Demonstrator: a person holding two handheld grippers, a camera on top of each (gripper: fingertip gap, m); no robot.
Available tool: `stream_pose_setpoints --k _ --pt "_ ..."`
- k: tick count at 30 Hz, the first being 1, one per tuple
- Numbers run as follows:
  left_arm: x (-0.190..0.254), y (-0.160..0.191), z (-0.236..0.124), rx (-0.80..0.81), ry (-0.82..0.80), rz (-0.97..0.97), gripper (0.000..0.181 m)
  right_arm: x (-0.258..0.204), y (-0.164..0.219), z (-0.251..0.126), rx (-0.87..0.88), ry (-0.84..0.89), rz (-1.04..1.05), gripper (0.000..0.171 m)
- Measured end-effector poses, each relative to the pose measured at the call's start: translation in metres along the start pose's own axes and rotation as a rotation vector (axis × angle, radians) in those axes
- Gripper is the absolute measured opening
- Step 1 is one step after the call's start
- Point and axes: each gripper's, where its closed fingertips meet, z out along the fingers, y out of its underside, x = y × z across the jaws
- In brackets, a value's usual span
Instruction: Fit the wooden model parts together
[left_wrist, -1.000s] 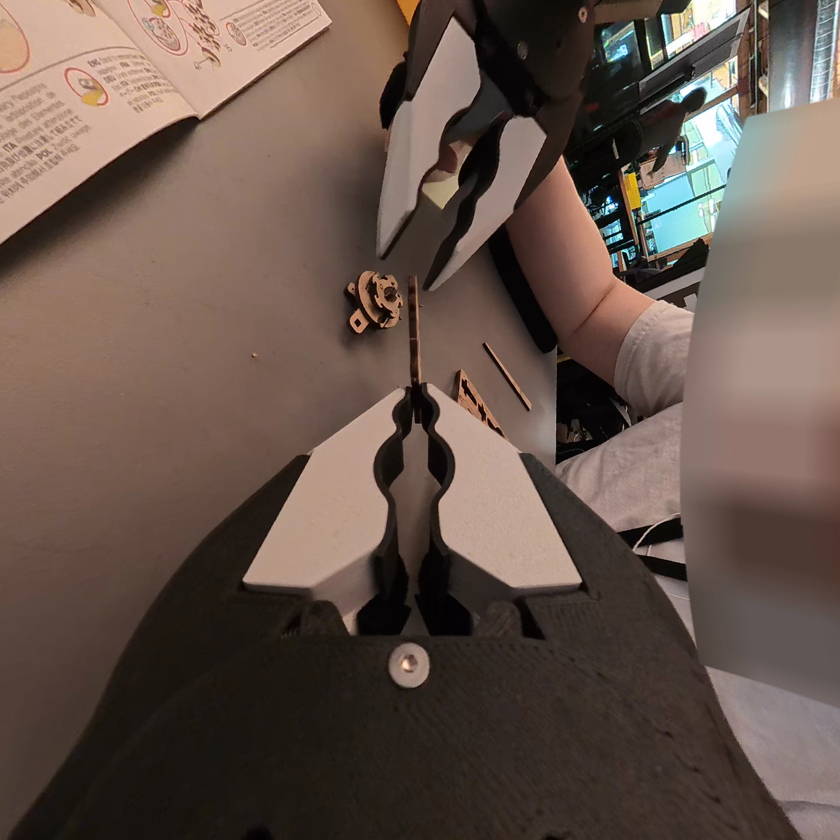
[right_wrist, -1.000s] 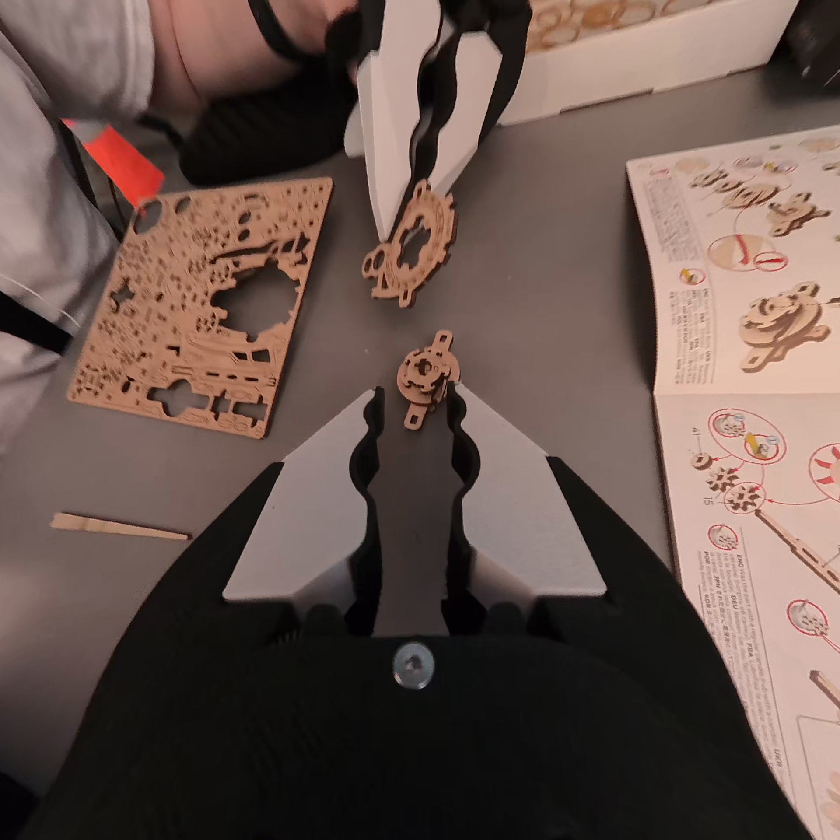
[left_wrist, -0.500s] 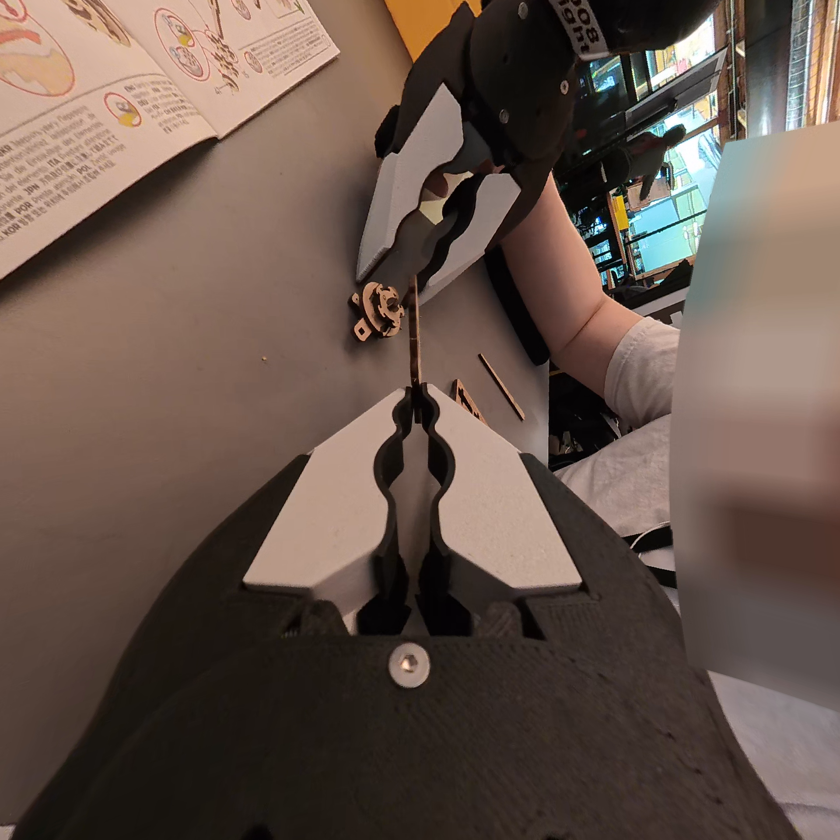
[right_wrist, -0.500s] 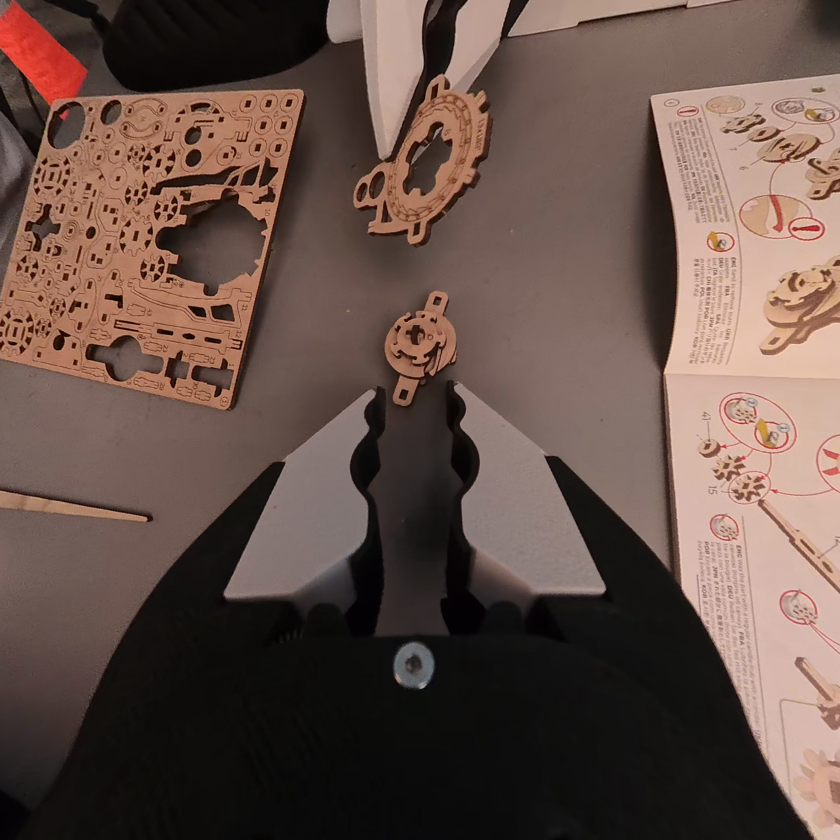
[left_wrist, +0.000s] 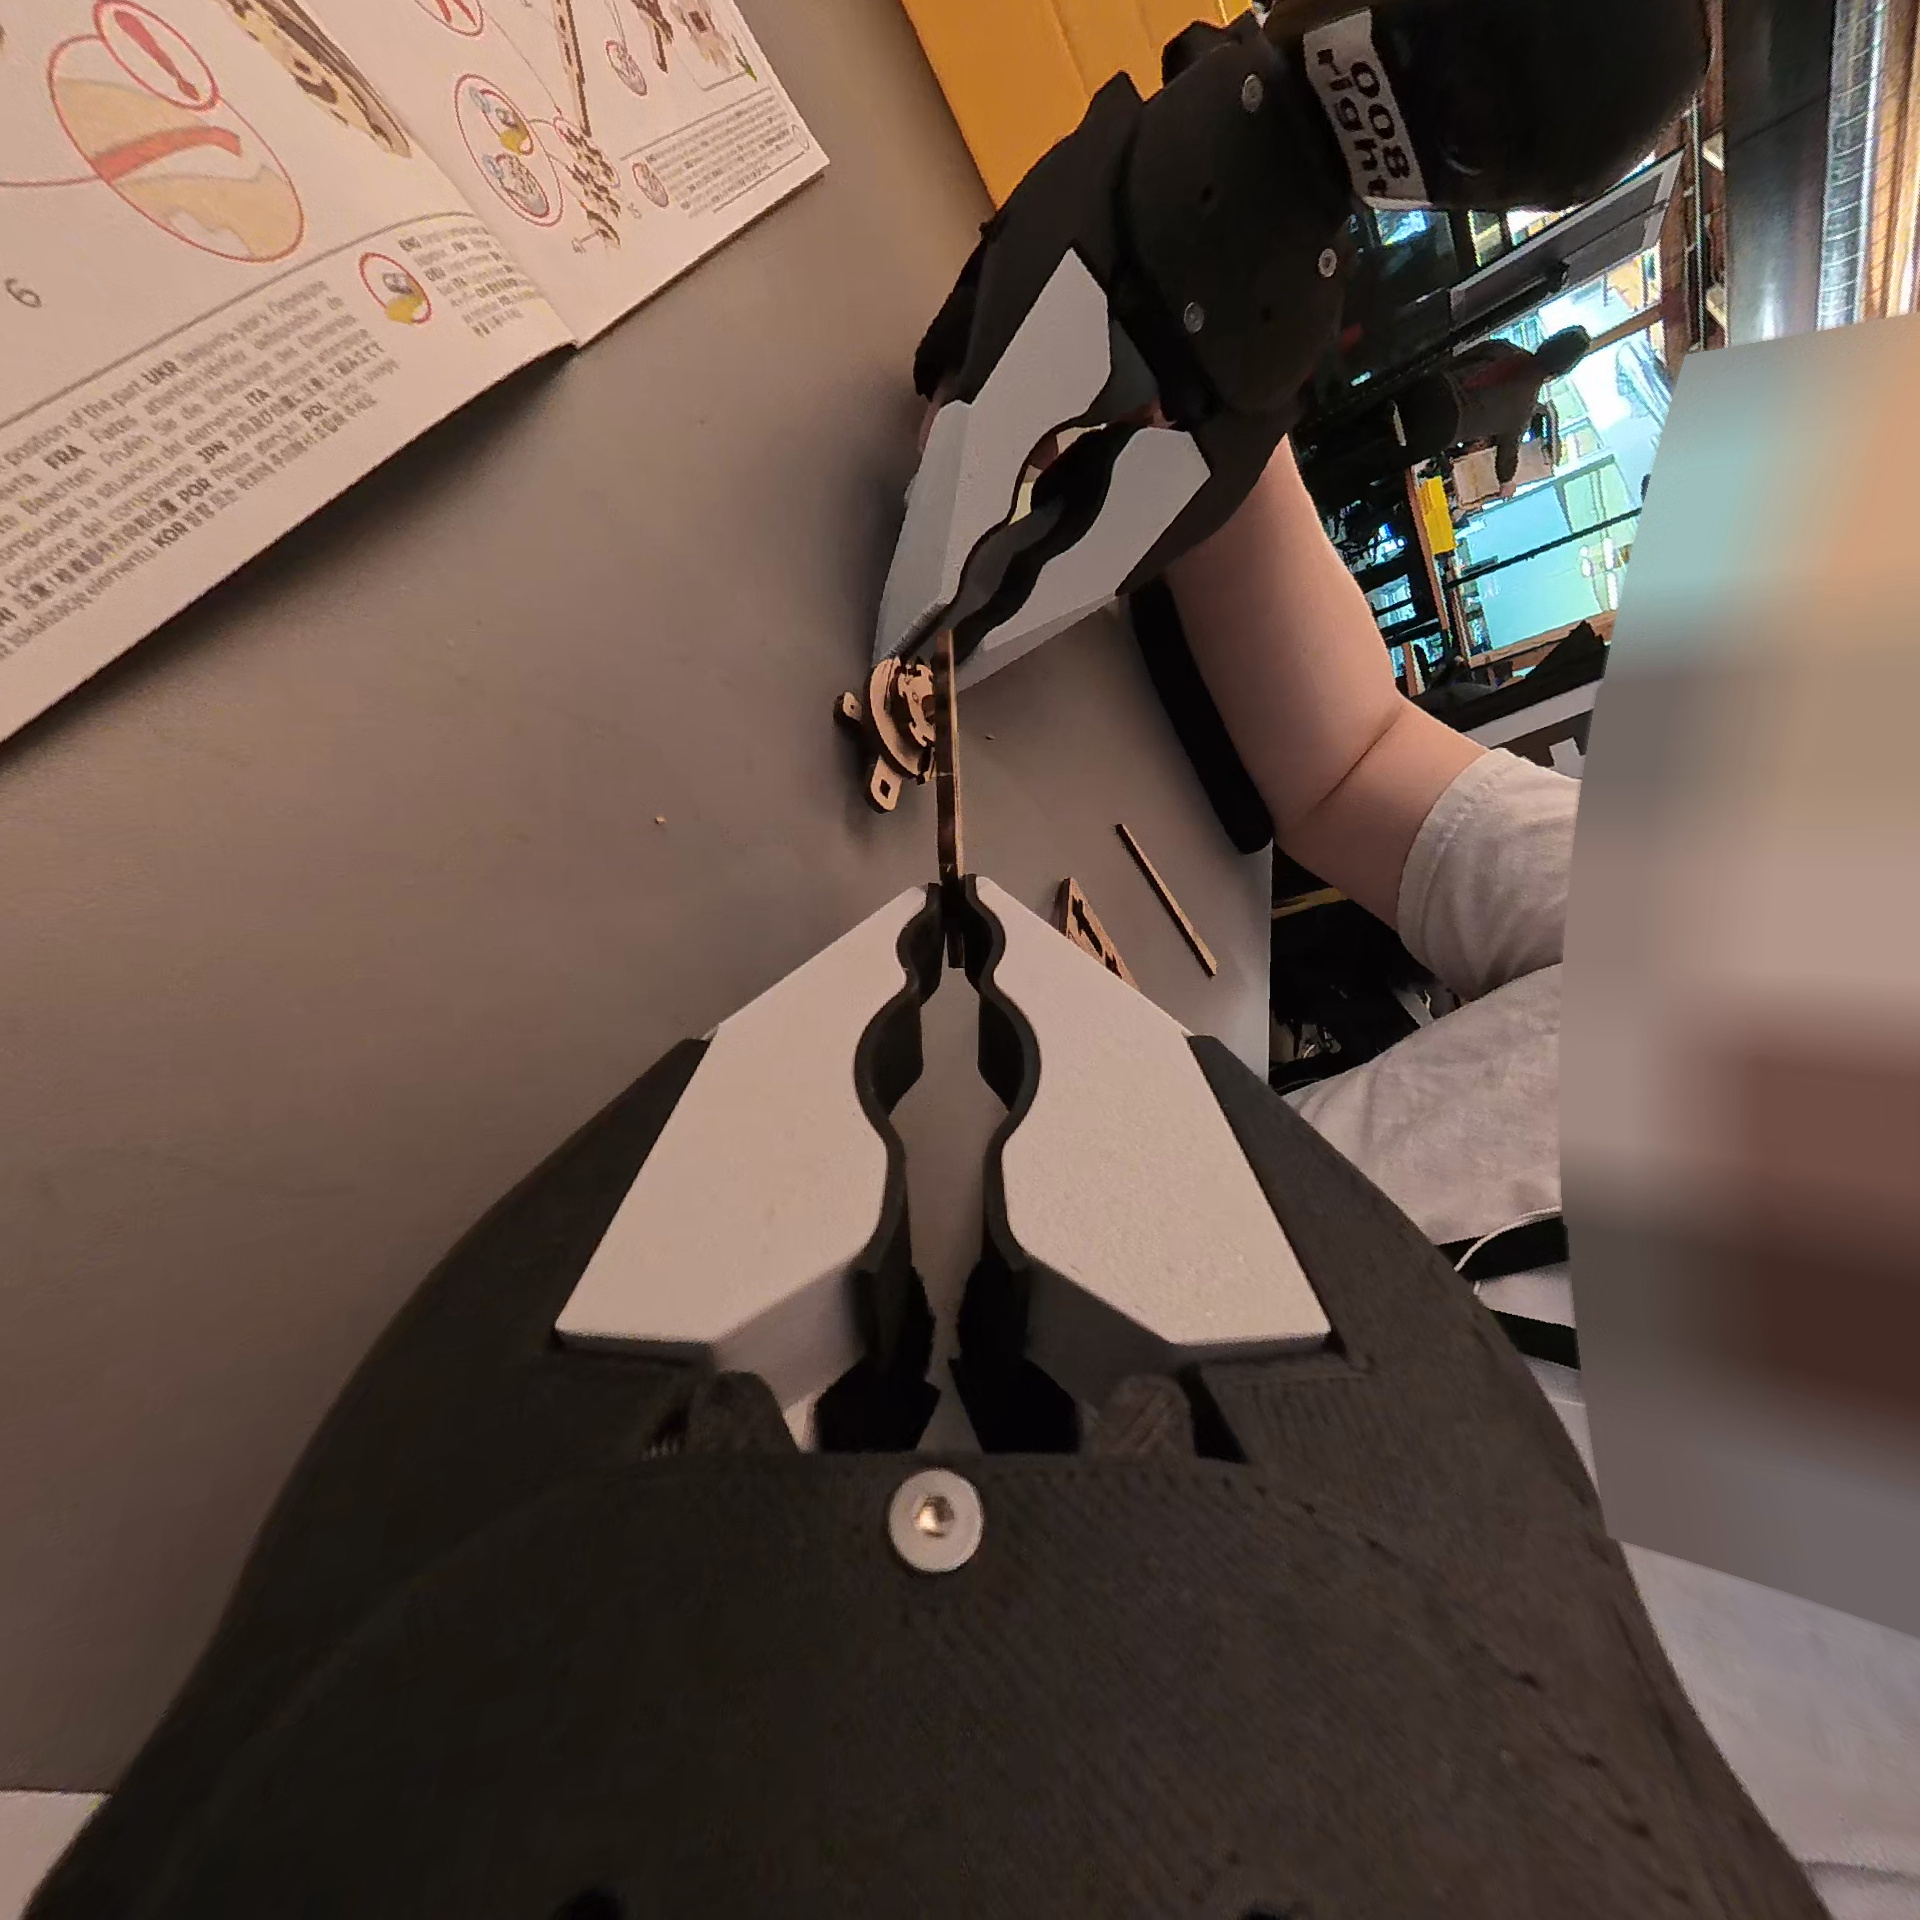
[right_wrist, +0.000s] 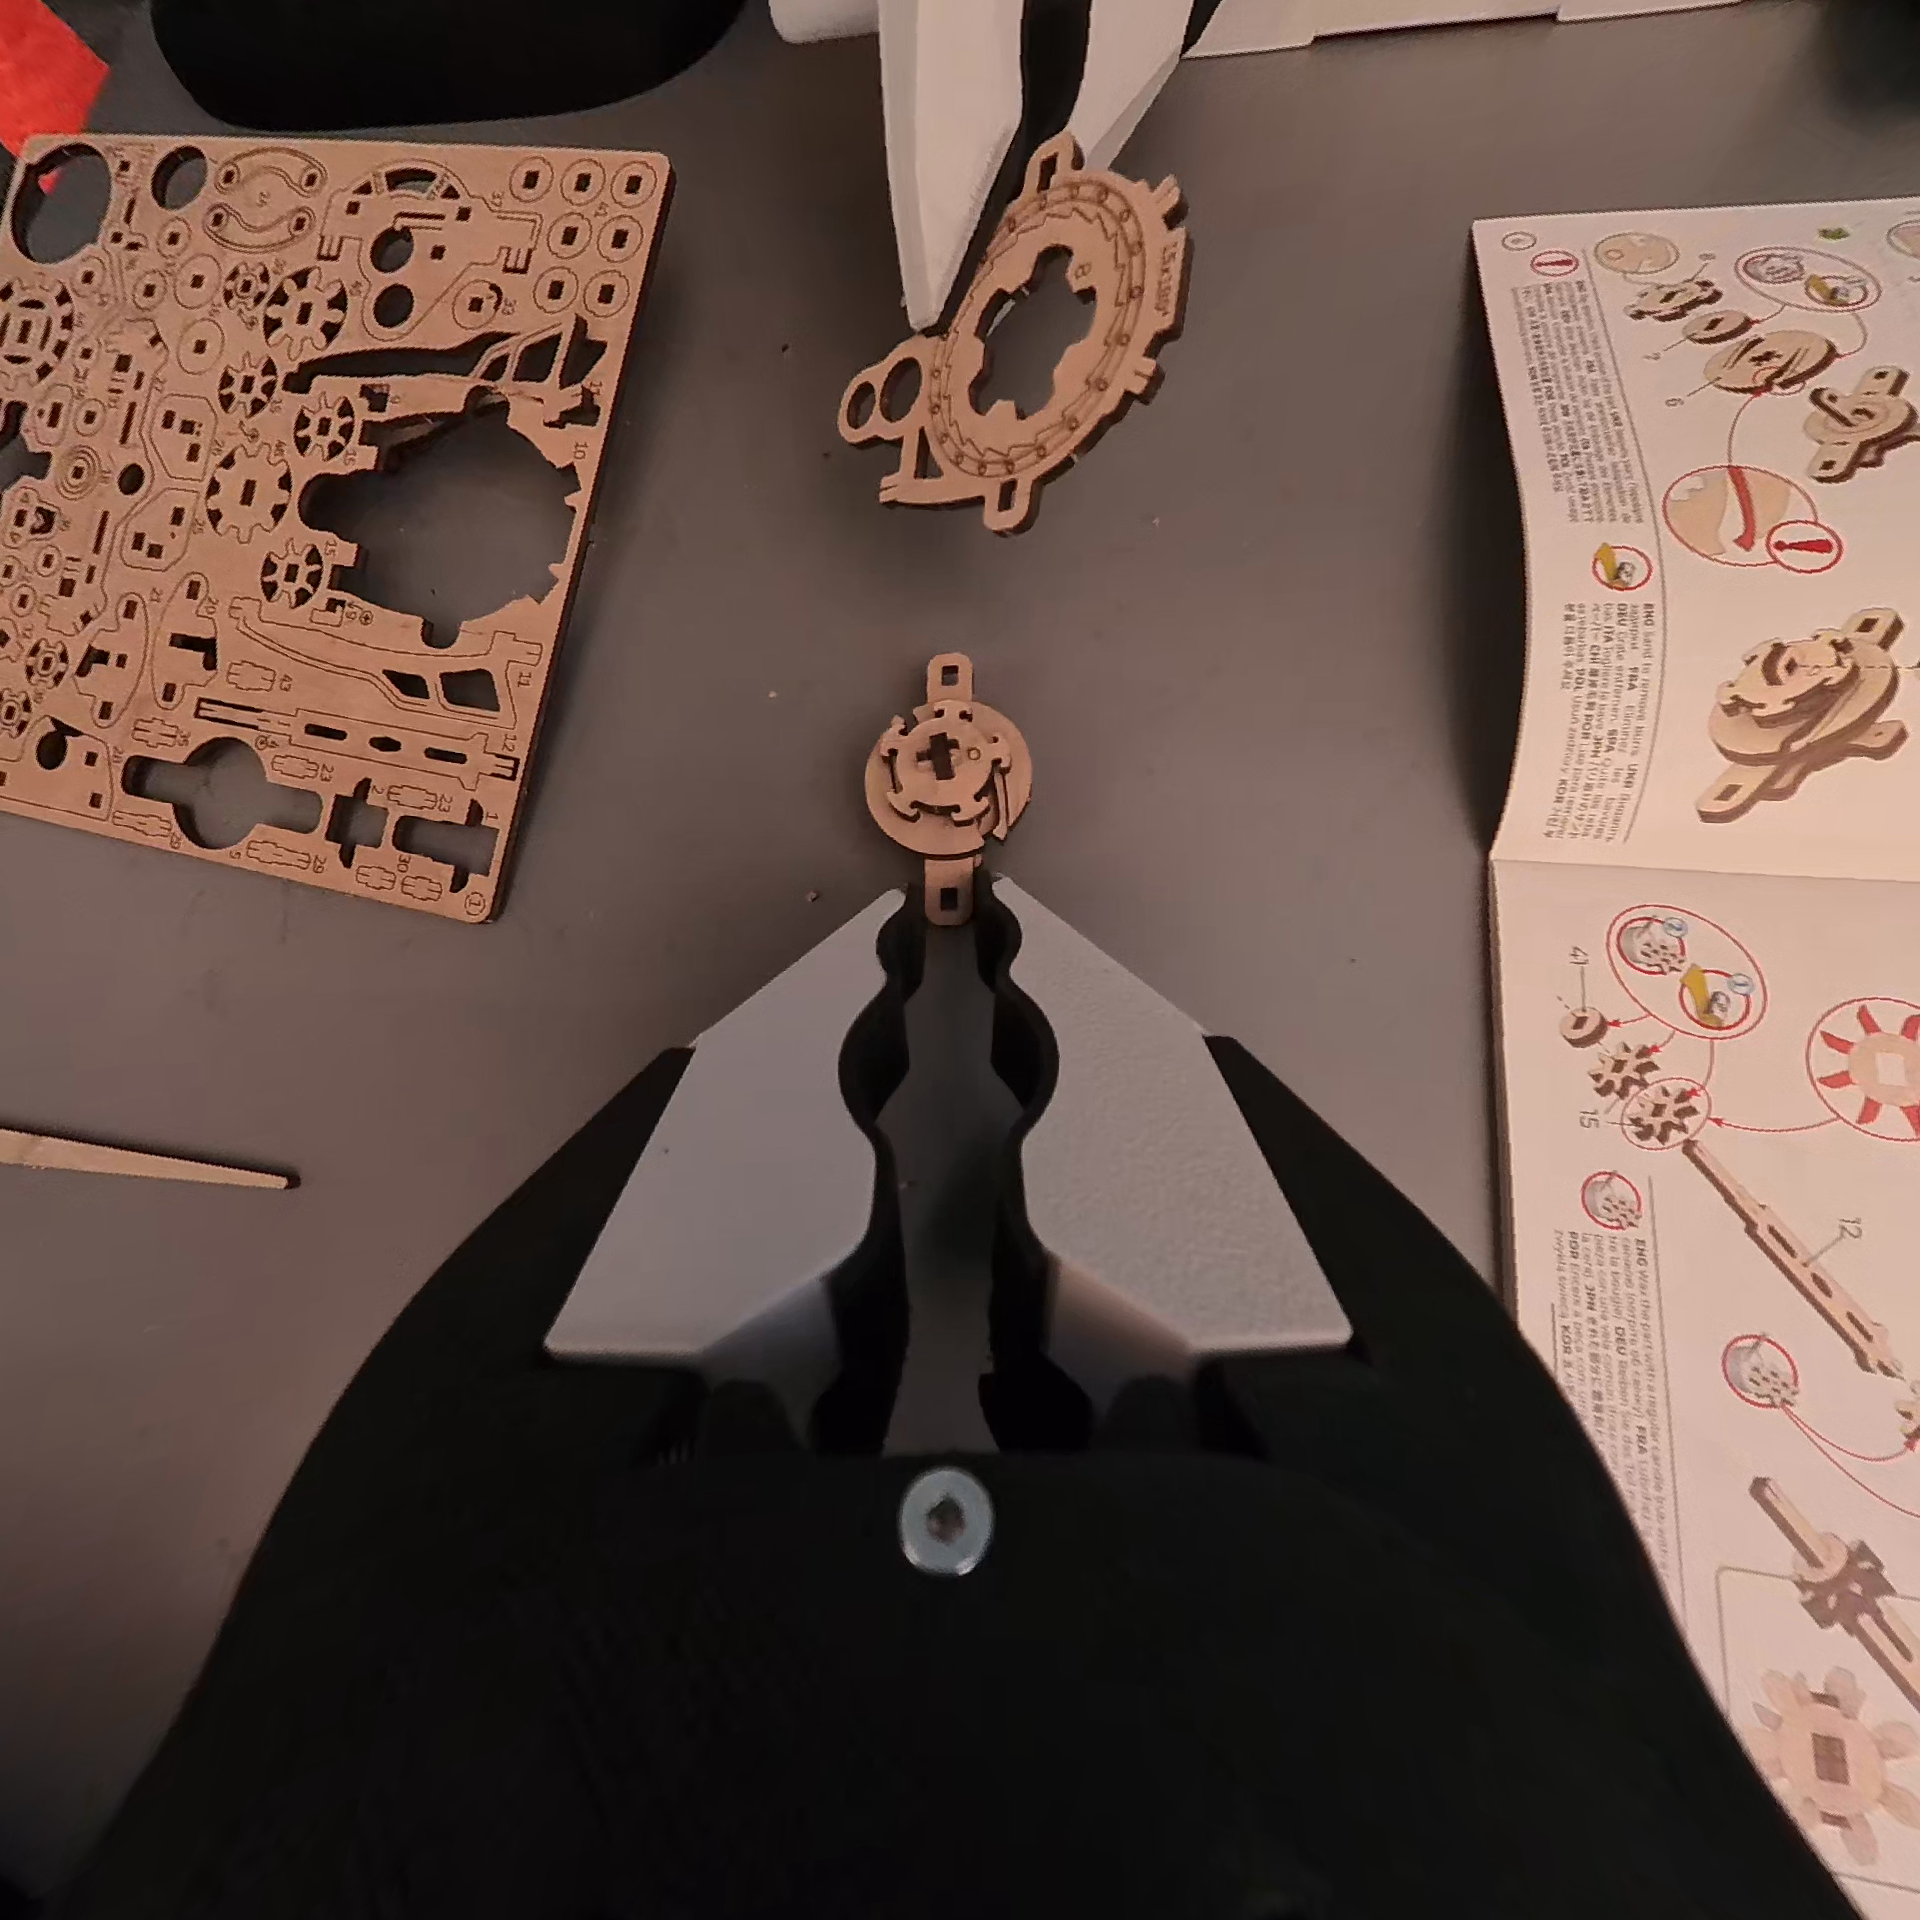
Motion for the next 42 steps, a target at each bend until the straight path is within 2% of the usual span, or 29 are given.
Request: stream_pose_setpoints --k 15,42 --pt "-0.002 -0.001 -0.001 0.014 -0.003 -0.018 0.0 0.011 -0.006 -0.001 -0.001 0.106 -0.054 0.008" --pt "-0.003 -0.004 -0.003 0.031 0.003 -0.033 0.001 0.008 -0.006 0.004 -0.002 0.077 -0.012 0.008"
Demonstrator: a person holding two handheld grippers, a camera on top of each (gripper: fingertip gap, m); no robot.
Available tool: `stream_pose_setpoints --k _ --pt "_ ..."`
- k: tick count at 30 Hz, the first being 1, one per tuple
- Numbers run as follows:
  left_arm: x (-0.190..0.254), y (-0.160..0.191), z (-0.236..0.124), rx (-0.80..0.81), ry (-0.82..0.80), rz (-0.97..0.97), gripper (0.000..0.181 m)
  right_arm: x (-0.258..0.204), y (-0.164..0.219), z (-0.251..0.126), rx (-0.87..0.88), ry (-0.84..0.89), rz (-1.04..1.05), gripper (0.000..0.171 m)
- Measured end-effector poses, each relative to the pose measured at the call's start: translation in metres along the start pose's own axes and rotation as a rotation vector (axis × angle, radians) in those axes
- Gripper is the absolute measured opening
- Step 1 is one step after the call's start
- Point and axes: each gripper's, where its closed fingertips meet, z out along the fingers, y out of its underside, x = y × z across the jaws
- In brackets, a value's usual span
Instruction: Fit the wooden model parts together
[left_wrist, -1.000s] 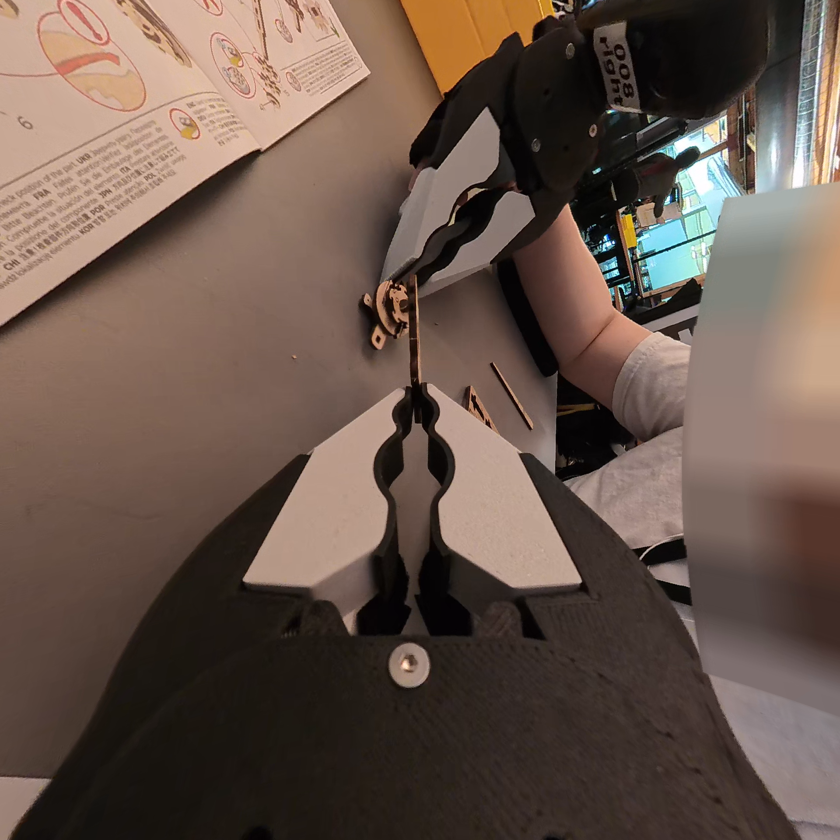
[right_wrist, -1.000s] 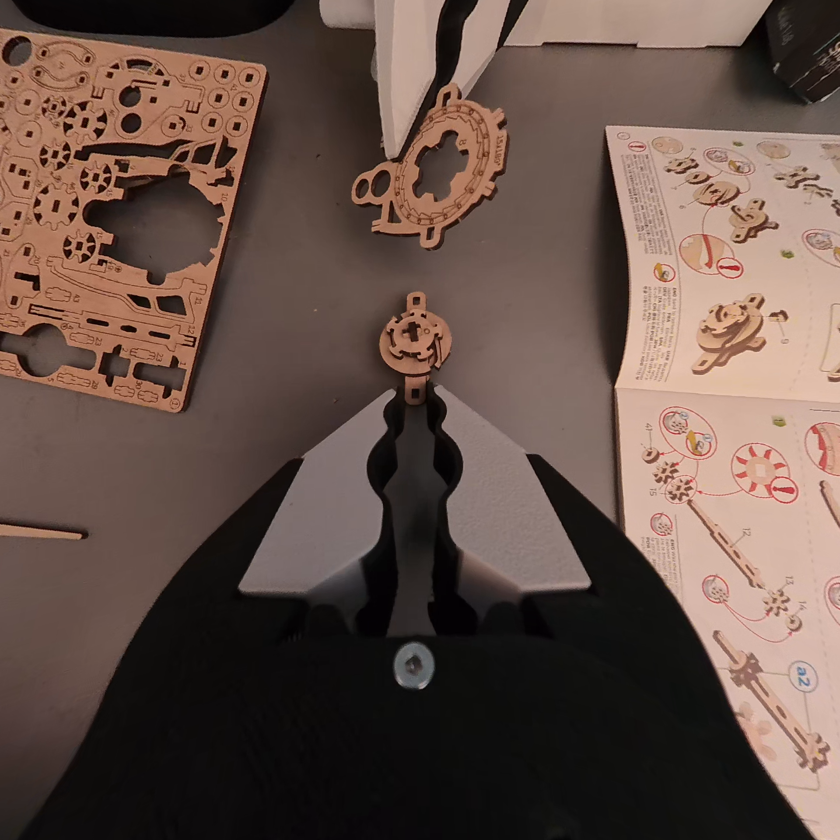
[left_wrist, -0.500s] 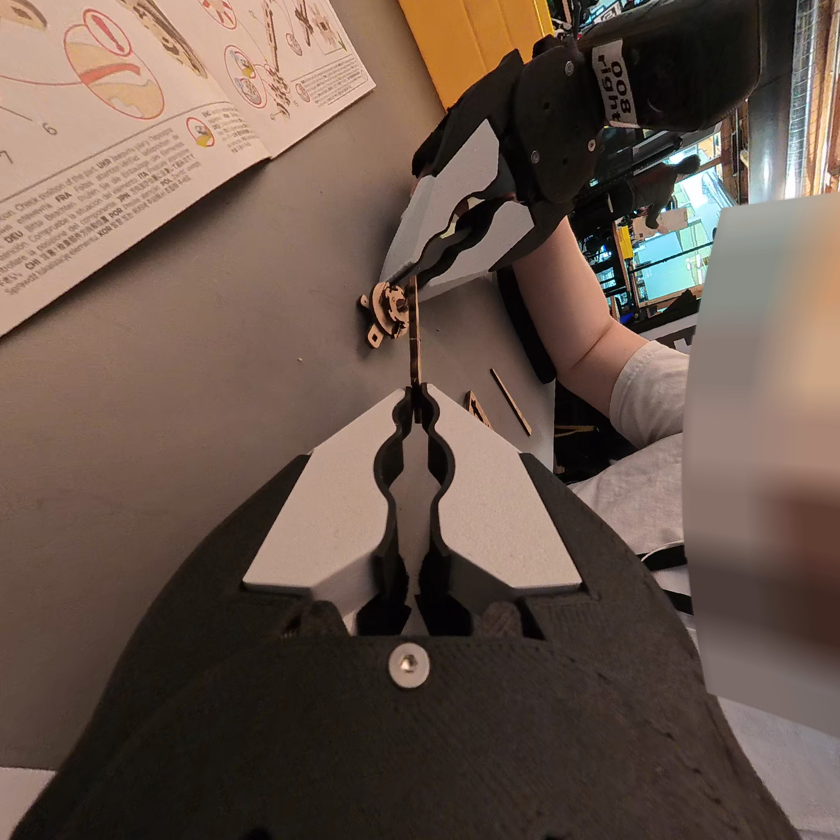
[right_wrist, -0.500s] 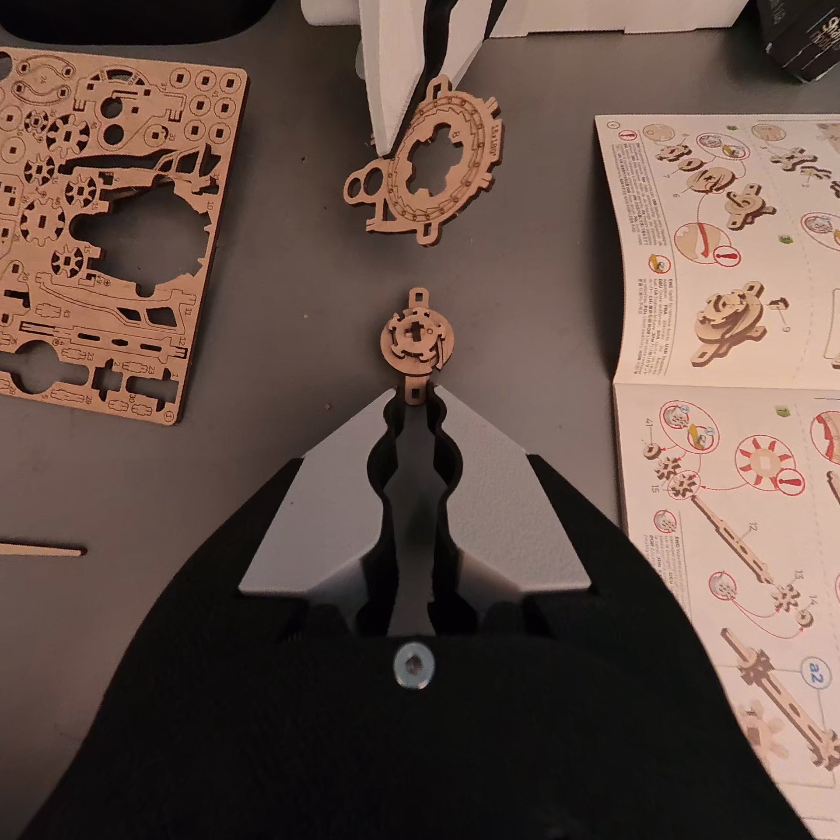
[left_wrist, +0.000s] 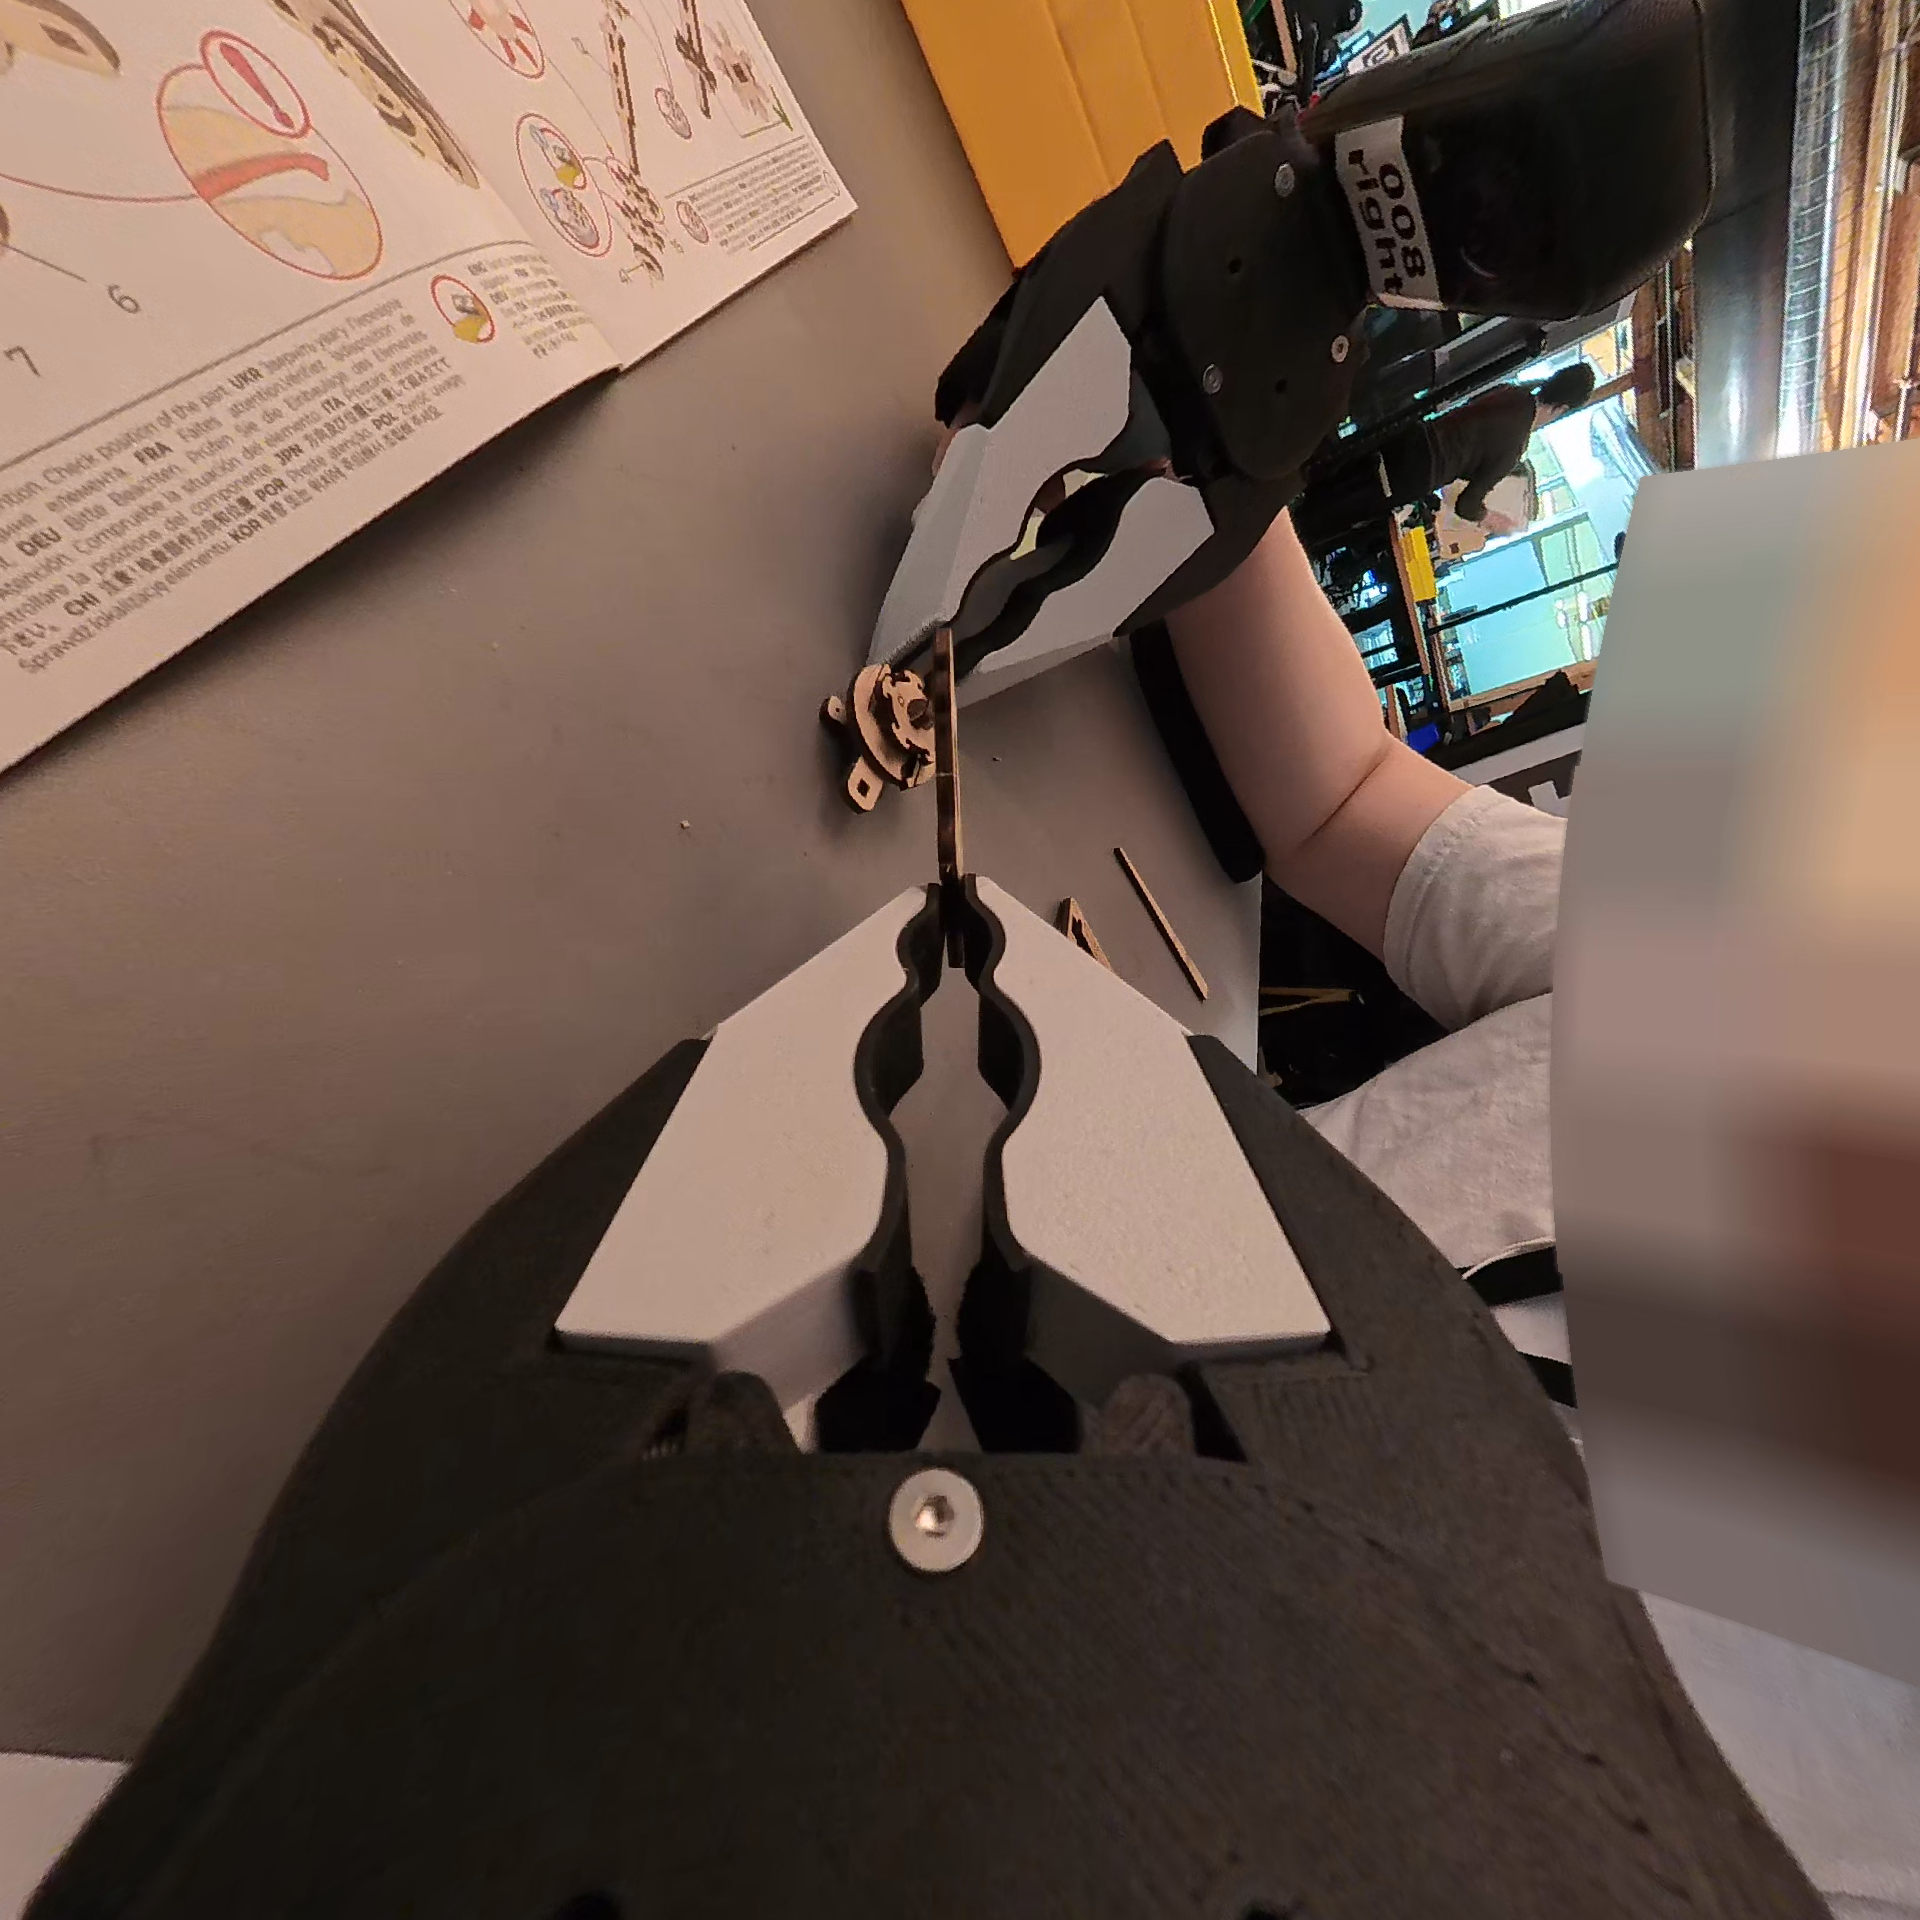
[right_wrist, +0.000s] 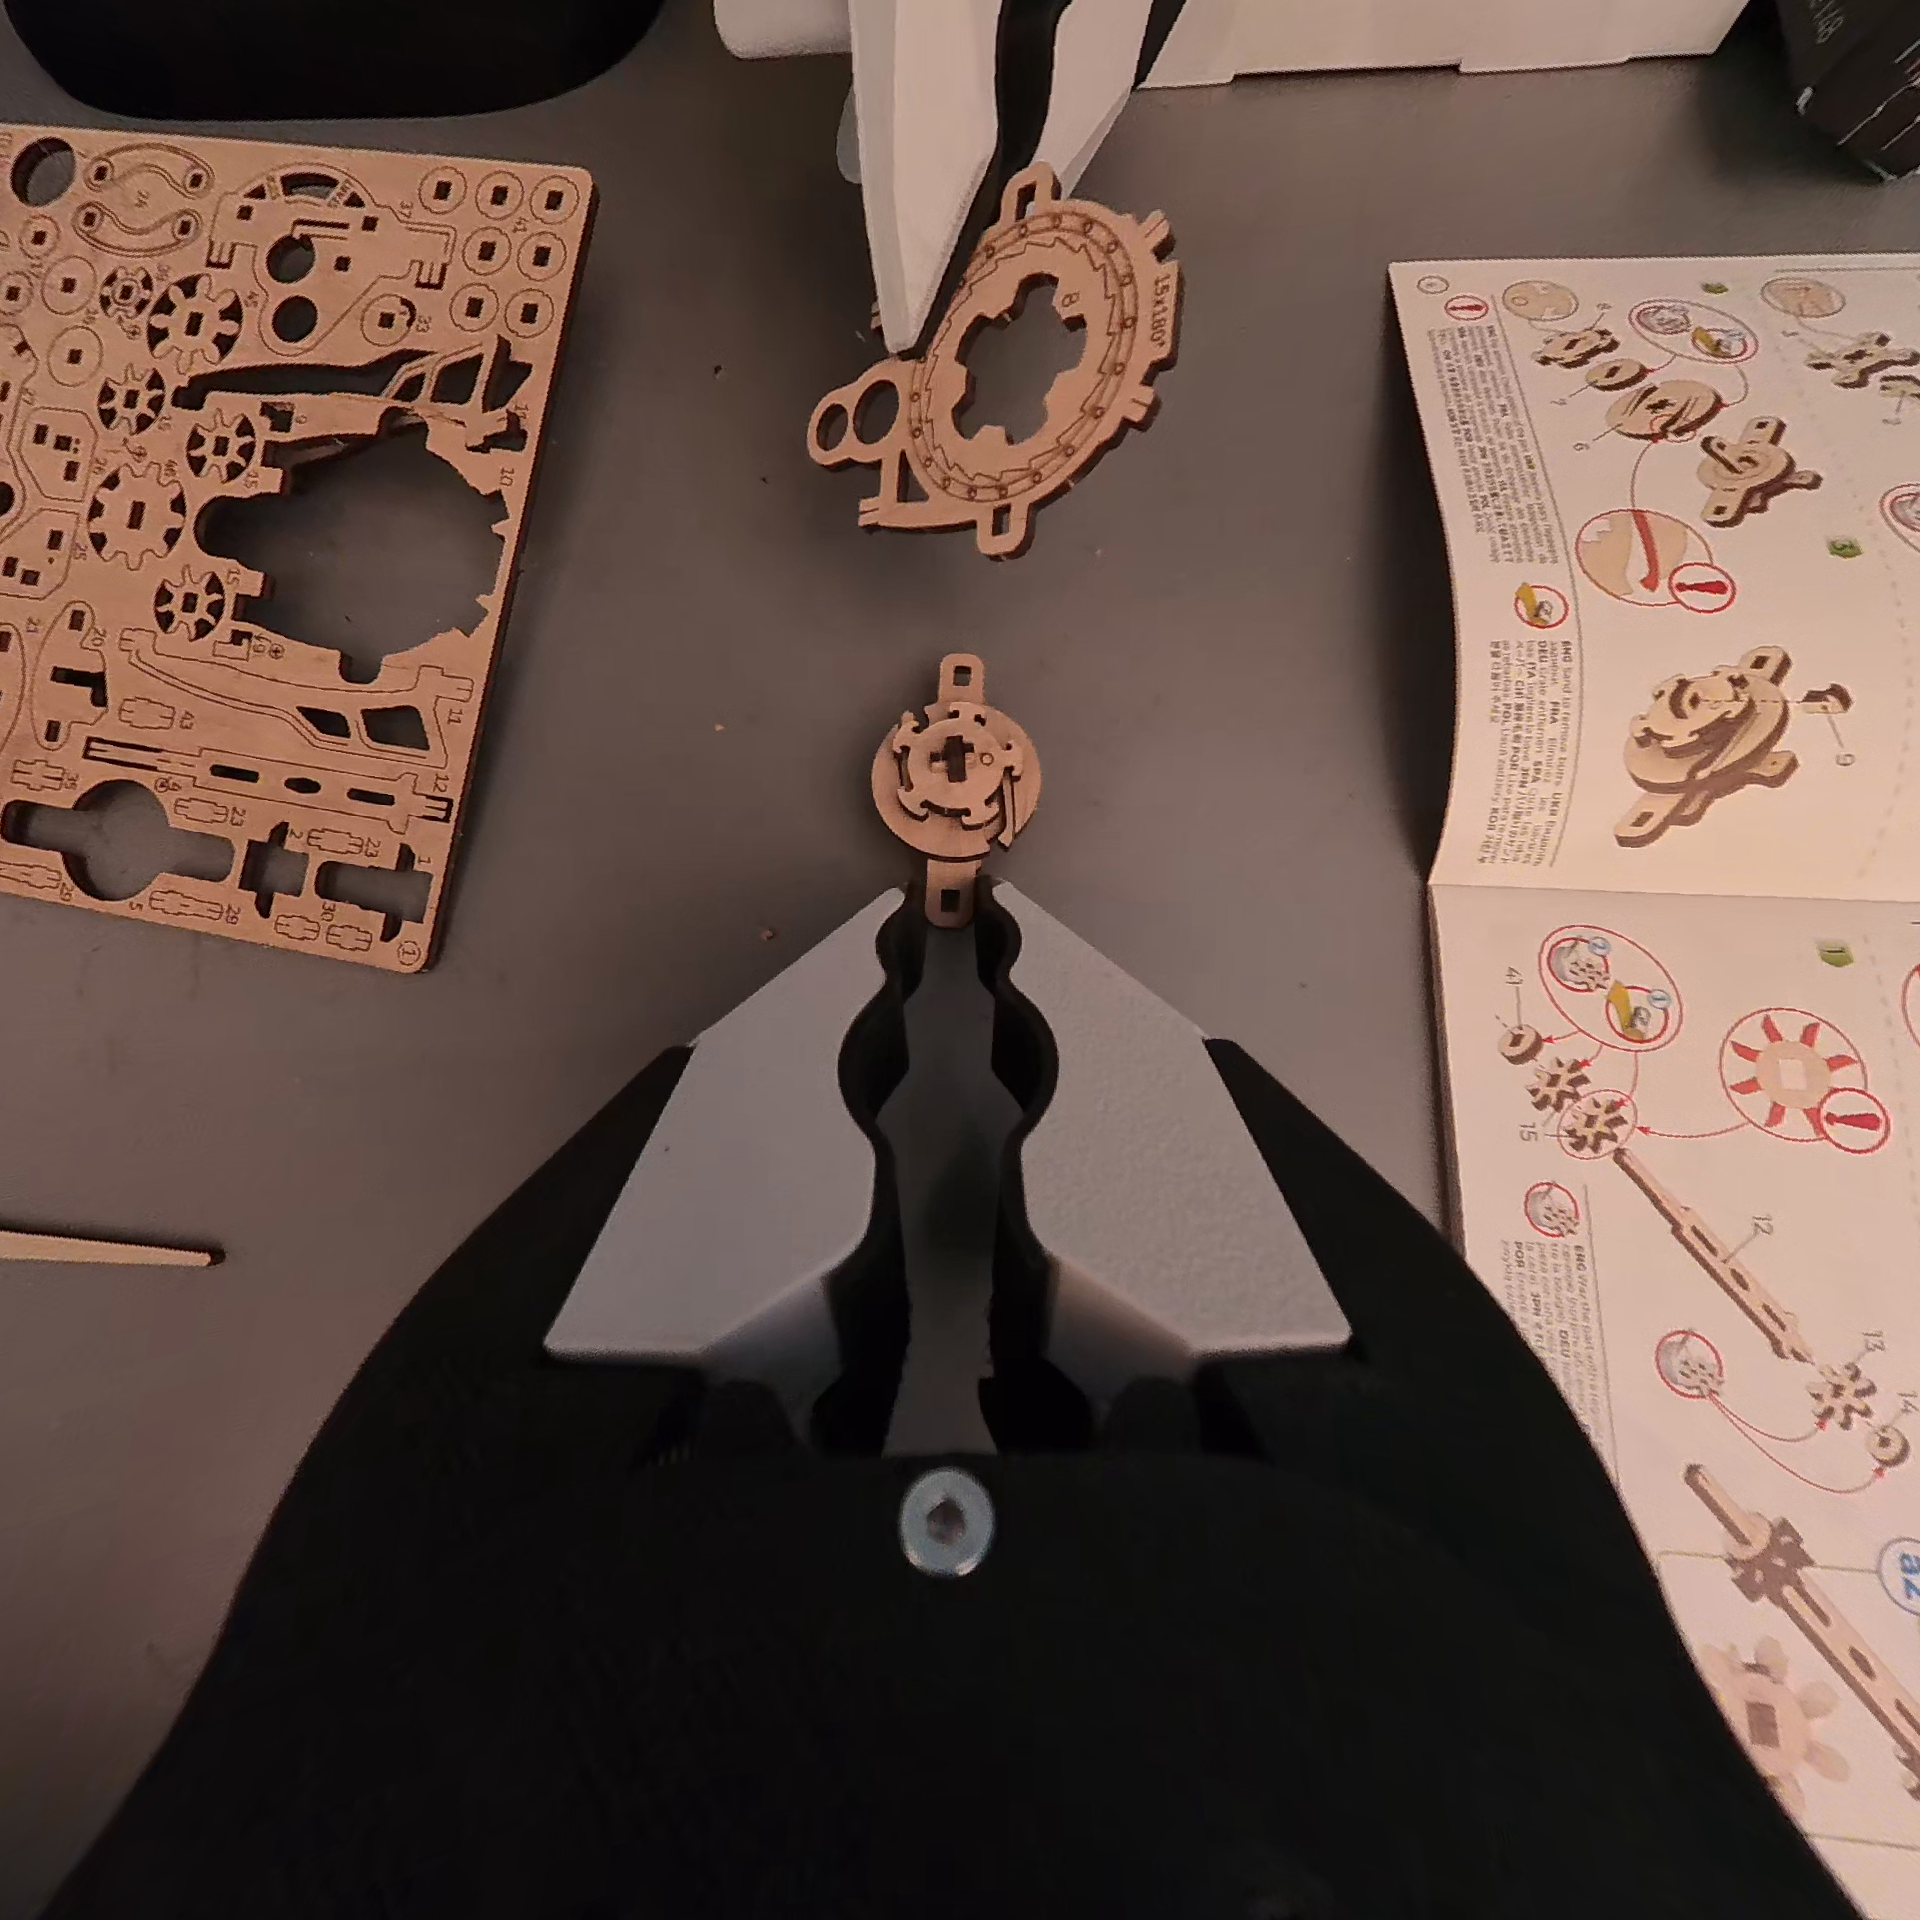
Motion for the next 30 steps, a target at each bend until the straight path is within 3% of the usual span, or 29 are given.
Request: stream_pose_setpoints --k 30 --pt "0.015 -0.005 -0.002 0.03 0.103 -0.031 0.001 -0.008 -0.007 -0.005 0.066 -0.084 0.052 0.031"
